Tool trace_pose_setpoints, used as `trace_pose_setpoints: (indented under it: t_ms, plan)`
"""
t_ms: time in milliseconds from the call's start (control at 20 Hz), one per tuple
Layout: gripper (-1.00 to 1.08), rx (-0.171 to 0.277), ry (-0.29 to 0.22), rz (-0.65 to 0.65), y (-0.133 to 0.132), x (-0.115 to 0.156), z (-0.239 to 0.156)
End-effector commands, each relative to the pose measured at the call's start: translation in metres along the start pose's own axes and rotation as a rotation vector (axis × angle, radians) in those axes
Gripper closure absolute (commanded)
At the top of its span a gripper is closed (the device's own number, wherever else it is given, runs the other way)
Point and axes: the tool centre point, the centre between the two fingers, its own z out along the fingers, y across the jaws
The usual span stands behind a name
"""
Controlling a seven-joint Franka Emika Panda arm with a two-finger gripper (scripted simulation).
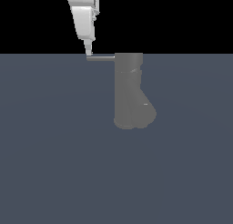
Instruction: Turn on the faucet by rotating a designated handle.
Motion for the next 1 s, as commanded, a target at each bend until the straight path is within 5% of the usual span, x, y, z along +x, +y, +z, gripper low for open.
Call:
trace_pose_setpoints:
  t_ms: [0, 550, 950]
  plan:
    - [1.08, -0.021, -0.001, 0.040, -0.003, 0.012, 0.017]
    - [1.08, -0.021, -0.004, 0.064, -0.008, 0.016, 0.020]
    - [1.08, -0.021, -0.004, 0.064, 0.013, 0.016, 0.020]
